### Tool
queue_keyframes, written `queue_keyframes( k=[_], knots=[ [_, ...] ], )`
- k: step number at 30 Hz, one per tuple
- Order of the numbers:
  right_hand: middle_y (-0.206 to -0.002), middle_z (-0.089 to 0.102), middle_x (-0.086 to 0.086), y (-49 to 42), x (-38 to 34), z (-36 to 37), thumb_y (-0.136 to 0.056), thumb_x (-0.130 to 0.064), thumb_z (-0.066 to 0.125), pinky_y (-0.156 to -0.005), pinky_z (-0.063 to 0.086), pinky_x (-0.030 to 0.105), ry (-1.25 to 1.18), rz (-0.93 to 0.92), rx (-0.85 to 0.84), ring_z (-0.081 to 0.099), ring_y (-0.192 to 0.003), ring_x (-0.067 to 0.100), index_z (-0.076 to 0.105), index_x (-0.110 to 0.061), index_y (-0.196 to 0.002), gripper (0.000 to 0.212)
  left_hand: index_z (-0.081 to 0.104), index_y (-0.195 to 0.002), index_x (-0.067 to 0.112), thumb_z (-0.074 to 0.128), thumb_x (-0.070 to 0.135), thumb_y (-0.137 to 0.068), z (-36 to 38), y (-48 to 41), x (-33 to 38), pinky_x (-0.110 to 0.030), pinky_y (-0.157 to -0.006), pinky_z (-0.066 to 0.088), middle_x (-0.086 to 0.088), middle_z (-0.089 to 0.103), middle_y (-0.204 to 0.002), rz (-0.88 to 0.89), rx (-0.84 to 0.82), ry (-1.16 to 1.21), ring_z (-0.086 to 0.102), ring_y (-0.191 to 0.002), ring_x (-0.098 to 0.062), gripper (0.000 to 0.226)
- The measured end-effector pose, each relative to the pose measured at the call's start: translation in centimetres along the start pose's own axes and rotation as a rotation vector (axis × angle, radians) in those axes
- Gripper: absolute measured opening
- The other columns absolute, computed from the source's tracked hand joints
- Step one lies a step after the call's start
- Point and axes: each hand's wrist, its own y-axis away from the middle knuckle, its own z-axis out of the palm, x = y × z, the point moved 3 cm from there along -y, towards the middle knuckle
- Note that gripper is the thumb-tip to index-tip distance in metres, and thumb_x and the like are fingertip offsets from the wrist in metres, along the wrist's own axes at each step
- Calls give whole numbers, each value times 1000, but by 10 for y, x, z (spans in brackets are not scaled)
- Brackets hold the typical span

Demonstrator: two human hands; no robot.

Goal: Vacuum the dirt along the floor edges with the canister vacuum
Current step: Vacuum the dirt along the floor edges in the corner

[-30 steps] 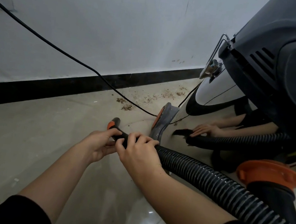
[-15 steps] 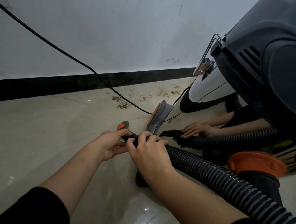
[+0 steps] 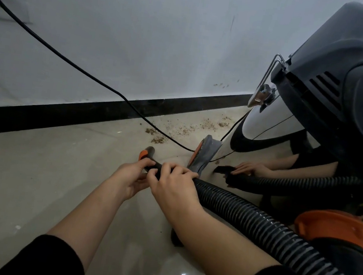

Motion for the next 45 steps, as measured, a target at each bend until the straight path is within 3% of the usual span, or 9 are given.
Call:
queue_keyframes(
  k=[2, 8, 13, 17, 22, 28, 34, 40, 45],
  knots=[
    [-127, 36, 38, -9, 0, 2, -99, -7, 36, -78, 47, 61, -4, 8, 1, 53, -100, 51, 20, -1, -142, 46, 60, -105, -2, 64, 8, -90, 0, -5, 3, -21, -37, 47, -15, 62, -64, 13, 20, 8, 60, -40, -16, 19],
    [-128, 35, 38, -28, 8, 5, -99, -7, 37, -79, 48, 60, -20, 43, 6, 53, -102, 52, 17, -2, -142, 48, 63, -113, -2, 65, 12, -91, 3, -24, 11, -23, -42, 51, -16, 66, -81, 33, 19, 43, 63, -66, -20, 26],
    [-128, 35, 39, -34, 13, 8, -98, -9, 40, -79, 49, 60, -32, 36, -8, 52, -102, 53, 15, -2, -144, 53, 64, -114, -1, 66, 15, -91, 5, -33, 9, -24, -47, 52, -14, 68, -83, 31, 13, 44, 65, -69, -18, 28],
    [-129, 35, 39, -33, 11, 8, -98, -8, 39, -79, 49, 60, -18, 15, 1, 52, -103, 53, 14, -1, -144, 52, 63, -110, -2, 65, 14, -92, 5, -32, 7, -21, -41, 48, -12, 65, -74, 53, 34, 59, 61, -59, -16, 25],
    [-129, 35, 37, -31, 11, 7, -99, -7, 38, -79, 49, 61, -47, 4, -3, 52, -104, 52, 15, -1, -144, 52, 65, -108, -3, 65, 16, -91, 3, -27, 2, -21, -43, 49, -11, 62, -71, 49, 65, 59, 58, -62, -17, 25],
    [-129, 35, 37, -31, 22, 1, -97, -7, 40, -82, 45, 64, -149, 36, -8, 50, -106, 55, 18, 0, -145, 53, 68, -109, -2, 67, 15, -90, 17, -13, 17, -31, -60, 51, -15, 65, -78, 10, 142, 49, 61, -68, -22, 25],
    [-131, 34, 35, -32, 21, -6, -96, -4, 38, -82, 43, 65, -226, 9, -31, 48, -108, 54, 20, -3, -145, 52, 60, -114, -2, 60, 10, -94, 11, -4, 29, -21, -39, 48, -10, 65, -62, -6, 164, 46, 62, -49, -15, 23],
    [-131, 35, 30, -61, 11, -7, -94, -7, 46, -86, 44, 61, -251, 50, 10, 48, -111, 50, 21, -6, -143, 56, 60, -119, -6, 63, 11, -92, -11, -32, 50, -24, -45, 53, -15, 68, -88, 5, 125, 3, 65, -73, -21, 31],
    [-132, 33, 32, -86, 3, -8, -91, -8, 51, -87, 47, 58, -220, 85, 22, 48, -111, 49, 19, -7, -142, 60, 62, -115, -4, 66, 10, -91, -25, -59, 64, -25, -45, 53, -17, 69, -91, 29, 109, 10, 68, -77, -22, 28]
  ],
)
